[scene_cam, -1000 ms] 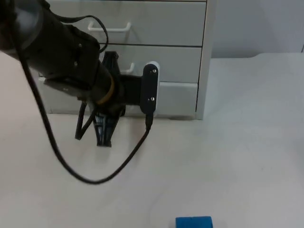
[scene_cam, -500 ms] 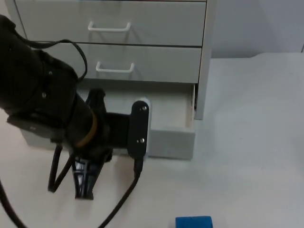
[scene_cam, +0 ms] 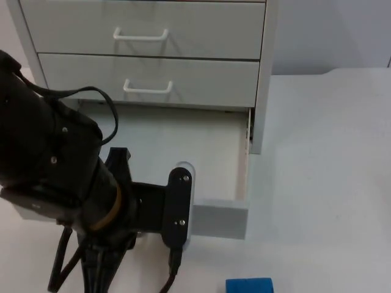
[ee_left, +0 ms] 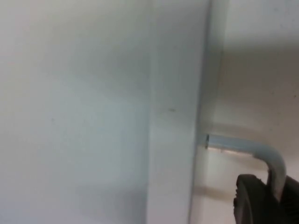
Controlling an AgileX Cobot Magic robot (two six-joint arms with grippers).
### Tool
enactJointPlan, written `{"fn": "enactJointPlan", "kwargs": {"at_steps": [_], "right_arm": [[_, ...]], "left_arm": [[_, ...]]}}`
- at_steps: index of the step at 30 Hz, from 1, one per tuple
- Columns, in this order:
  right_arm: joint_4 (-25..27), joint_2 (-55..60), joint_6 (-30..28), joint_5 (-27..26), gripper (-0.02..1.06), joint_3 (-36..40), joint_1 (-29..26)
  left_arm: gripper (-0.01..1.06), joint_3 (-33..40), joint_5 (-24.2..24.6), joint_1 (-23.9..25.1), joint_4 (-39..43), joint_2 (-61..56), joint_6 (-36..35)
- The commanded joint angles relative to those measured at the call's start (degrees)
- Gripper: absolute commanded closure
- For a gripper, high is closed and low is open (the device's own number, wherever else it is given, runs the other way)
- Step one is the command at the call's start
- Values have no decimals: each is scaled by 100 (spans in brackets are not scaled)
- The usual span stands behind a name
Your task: Open the drawer with the left hand, place the block into the drawer with the right hand, then close the drawer with the left hand.
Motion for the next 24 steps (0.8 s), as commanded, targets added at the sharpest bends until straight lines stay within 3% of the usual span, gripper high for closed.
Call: {"fn": "enactJointPlan", "kwargs": {"at_steps": [1,14,16,18,19,22,24], "right_arm": [[10,7,5,-95,-1,-13,-30],[10,7,5,-107,-1,-13,-30],[10,7,5,-107,-1,-13,-30],[10,7,5,-107,-1,-13,-30],[10,7,5,-107,-1,-13,-30],[10,7,5,-107,-1,-13,-30],[10,7,5,-107,-1,-13,-30]], "left_arm": [[105,247,72,-45,-673,95,-259],[104,245,51,-171,-812,13,-99],[93,245,51,-171,-812,-37,-99],[72,245,51,-171,-812,-131,-99],[72,245,51,-171,-812,-131,-99],[48,245,51,-171,-827,-261,-99],[42,245,82,-171,-855,-387,-99]]}}
